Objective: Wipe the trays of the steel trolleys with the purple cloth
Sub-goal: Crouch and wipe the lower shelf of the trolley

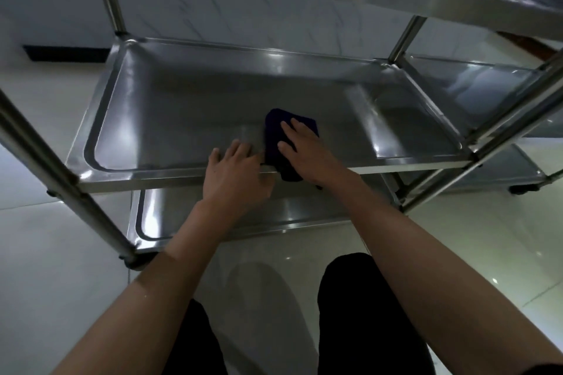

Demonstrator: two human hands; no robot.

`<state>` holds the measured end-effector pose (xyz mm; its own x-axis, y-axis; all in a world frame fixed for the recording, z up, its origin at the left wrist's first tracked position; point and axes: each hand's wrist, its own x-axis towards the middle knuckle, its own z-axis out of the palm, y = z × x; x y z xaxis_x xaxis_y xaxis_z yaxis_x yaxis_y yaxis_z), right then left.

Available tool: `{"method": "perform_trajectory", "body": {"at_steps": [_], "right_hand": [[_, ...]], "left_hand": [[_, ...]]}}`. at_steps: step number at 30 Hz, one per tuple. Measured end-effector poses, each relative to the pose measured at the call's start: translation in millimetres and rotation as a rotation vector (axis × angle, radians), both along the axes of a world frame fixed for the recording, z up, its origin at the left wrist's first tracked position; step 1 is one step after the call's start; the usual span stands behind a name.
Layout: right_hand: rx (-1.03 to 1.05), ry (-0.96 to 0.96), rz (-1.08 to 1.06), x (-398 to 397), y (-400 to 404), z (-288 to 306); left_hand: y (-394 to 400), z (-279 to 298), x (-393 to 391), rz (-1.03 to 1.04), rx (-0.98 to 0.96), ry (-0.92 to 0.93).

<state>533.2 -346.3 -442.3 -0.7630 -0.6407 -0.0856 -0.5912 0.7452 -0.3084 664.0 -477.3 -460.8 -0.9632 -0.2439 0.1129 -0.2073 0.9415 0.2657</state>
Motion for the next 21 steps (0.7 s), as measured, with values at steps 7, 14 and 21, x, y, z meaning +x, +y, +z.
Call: {"method": "perform_trajectory", "body": {"at_steps": [7,14,21], "right_hand": [[-0.01,0.014,0.104,-37,47,4],[-0.065,0.057,0.043,-111,146,-6],[-0.115,0.012,-0.14,-185,254,-3]], "left_hand": [[47,11,-36,0.131,-0.052,0.007],[145,15,-109,0.064,-0.05,0.002],[232,20,-179,-0.029,-0.047,0.025]]}}
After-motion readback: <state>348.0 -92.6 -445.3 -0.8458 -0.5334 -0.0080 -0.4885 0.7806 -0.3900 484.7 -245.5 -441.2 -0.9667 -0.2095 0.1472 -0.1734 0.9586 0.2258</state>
